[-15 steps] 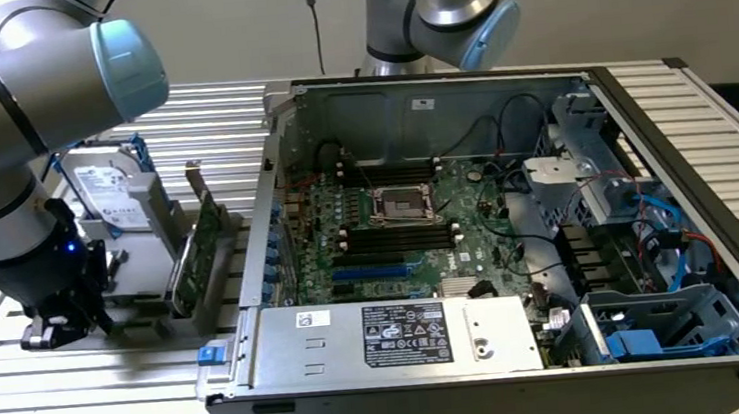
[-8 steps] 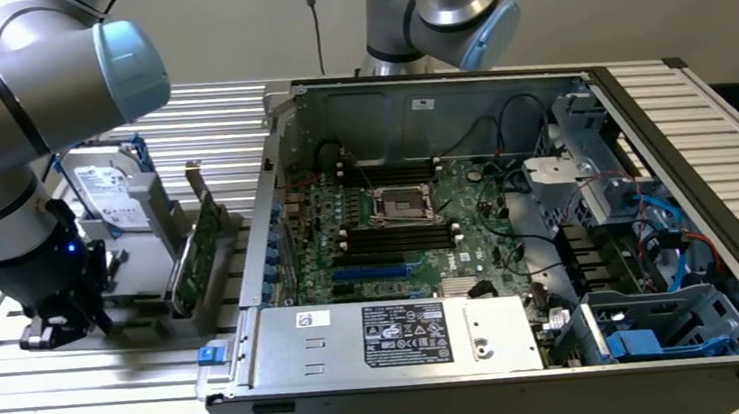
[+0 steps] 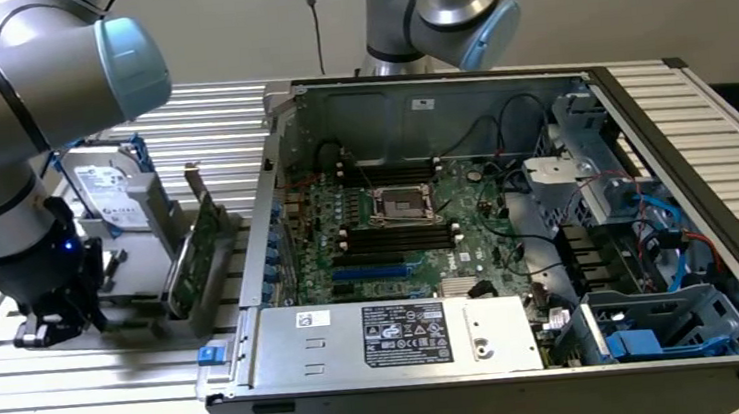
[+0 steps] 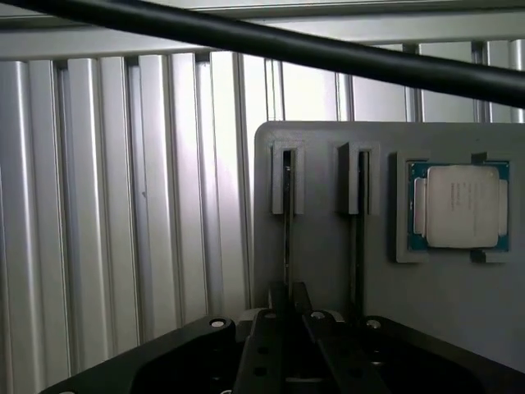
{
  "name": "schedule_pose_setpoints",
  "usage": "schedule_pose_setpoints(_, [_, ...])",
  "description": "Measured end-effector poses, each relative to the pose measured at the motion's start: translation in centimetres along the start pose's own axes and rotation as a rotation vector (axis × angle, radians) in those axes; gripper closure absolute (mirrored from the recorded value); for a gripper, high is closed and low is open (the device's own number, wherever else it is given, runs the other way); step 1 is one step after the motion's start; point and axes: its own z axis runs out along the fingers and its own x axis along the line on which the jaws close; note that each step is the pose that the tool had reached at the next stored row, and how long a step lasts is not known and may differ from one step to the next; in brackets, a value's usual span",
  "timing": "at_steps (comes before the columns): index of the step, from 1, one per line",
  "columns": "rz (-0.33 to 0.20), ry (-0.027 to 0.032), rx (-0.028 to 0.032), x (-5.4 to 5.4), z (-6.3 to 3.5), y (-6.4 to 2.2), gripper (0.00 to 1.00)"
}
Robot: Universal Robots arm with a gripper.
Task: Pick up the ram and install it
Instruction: 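Pick up the ram and move it above insertion slot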
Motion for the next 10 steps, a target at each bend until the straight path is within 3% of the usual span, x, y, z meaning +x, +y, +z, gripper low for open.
schedule_pose_setpoints(5, [0.001, 0.0, -0.003, 0.0, -0.83, 0.06, 0.86])
schedule_pose_setpoints(10, [0.001, 0.0001, -0.0041, 0.0, -2.51, 0.19, 0.86])
